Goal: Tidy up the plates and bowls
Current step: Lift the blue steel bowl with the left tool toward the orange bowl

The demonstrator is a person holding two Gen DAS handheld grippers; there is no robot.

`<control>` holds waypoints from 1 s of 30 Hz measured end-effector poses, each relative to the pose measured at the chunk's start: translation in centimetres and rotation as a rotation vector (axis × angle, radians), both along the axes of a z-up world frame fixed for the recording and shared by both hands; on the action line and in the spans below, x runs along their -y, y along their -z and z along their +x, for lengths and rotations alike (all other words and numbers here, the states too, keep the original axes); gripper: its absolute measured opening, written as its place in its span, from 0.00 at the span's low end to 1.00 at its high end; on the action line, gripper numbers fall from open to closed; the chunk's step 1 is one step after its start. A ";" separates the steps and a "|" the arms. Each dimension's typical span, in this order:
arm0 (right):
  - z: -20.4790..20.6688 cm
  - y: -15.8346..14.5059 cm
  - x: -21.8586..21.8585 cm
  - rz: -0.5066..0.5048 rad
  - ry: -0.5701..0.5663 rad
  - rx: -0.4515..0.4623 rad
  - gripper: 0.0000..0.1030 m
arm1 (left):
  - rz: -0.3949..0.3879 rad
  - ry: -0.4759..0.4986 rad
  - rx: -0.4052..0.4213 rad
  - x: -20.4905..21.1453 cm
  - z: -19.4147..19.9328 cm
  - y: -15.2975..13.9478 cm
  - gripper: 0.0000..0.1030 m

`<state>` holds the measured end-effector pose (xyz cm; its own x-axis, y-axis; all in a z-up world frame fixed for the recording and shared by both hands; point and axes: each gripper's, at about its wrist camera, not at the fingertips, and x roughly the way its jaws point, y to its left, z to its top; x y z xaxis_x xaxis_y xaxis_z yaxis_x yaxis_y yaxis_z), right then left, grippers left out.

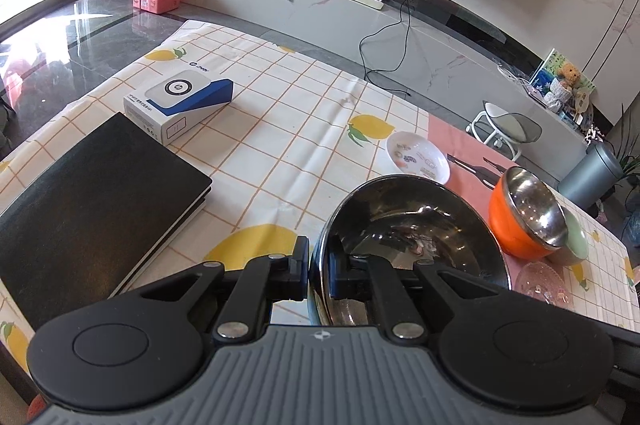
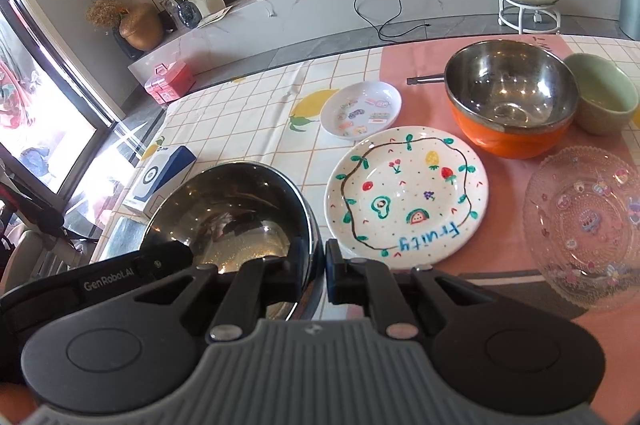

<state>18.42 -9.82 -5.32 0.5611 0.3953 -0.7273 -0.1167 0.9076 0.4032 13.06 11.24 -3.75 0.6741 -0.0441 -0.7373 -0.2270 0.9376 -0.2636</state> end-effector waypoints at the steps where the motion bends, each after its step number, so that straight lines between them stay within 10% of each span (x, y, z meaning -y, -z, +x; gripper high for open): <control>1: -0.6 -0.2 0.3 0.005 0.001 -0.002 0.08 | -0.004 0.003 0.003 0.2 -0.6 -0.3 0.09; 30: -9.9 1.4 5.9 0.032 0.044 -0.124 0.09 | -0.080 0.066 -0.094 3.4 -8.2 3.0 0.09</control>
